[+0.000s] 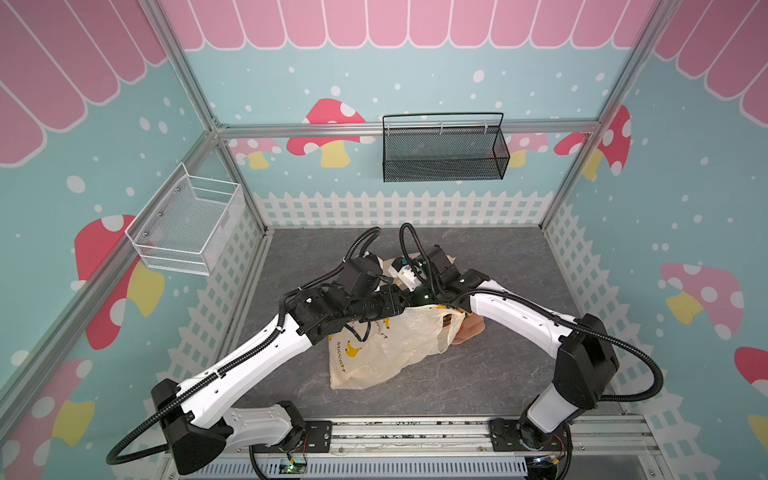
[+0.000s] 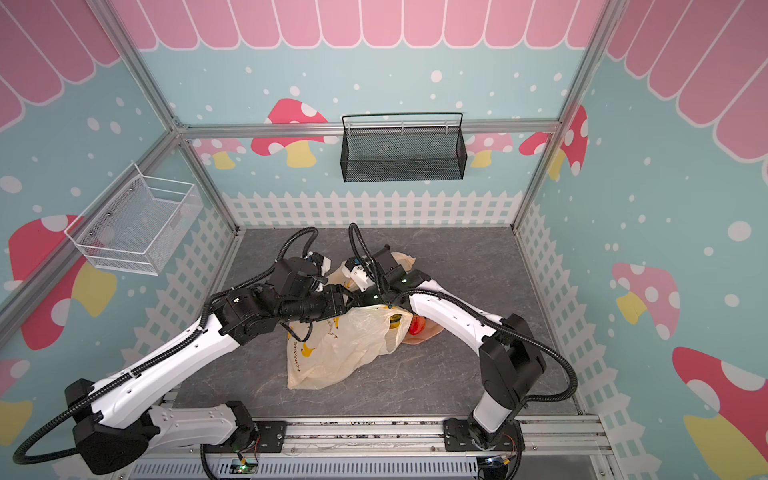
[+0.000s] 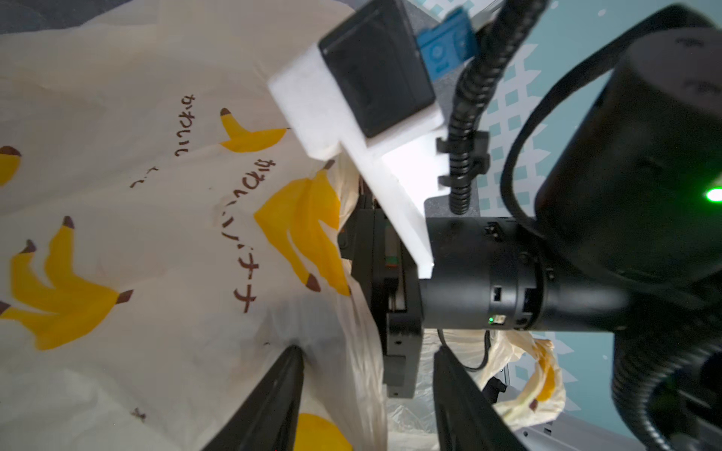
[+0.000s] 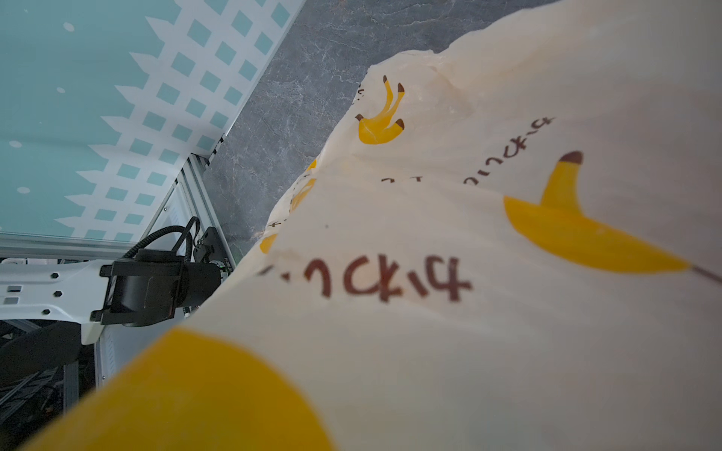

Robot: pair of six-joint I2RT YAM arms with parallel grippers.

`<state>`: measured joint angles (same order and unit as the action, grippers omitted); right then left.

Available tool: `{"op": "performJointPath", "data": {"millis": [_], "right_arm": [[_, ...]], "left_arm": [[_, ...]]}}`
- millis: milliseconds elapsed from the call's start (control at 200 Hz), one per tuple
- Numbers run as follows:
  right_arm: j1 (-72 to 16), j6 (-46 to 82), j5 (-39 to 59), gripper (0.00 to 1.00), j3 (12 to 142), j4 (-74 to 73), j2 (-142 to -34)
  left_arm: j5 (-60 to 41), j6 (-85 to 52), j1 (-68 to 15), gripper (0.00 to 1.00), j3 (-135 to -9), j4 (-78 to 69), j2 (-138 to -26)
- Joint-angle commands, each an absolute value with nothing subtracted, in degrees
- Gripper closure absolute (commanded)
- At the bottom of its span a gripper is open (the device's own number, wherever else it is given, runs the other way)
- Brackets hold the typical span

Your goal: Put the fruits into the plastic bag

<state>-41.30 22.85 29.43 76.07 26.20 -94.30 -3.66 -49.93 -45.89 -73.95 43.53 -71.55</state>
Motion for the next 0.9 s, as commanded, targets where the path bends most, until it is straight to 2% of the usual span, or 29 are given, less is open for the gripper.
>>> {"op": "performJointPath", "data": {"millis": [0,75,185,555,755,895], "right_arm": [[-42.2,23.2,30.2,0.26,75.4,25.6,-92.4],[-42.3,23.3,29.9,0.27,75.3,25.6,-92.3],[-42.4,23.5,29.8,0.27,75.2,25.6,-92.2],[-42.5,23.8,29.2,0.28,75.5,25.7,-91.8],[-42.1,23.2,26.8,0.25,78.3,28.4,-90.9],[-41.3,23.7,23.2,0.24,79.3,30.1,-89.7]], "left_arm": [[-4.0,-48.9,-46.2,0.53,-75.6,46.0,-72.4],[-3.5,-48.9,-46.1,0.64,-75.5,46.0,-71.9],[-3.3,-48.8,-46.1,0.73,-75.7,46.2,-71.2],[-2.3,-48.4,-46.1,0.94,-74.4,47.6,-69.1],[-1.4,-46.7,-45.7,1.0,-73.9,50.3,-68.5],[-1.7,-45.0,-45.7,1.0,-73.3,50.6,-67.7]]}}
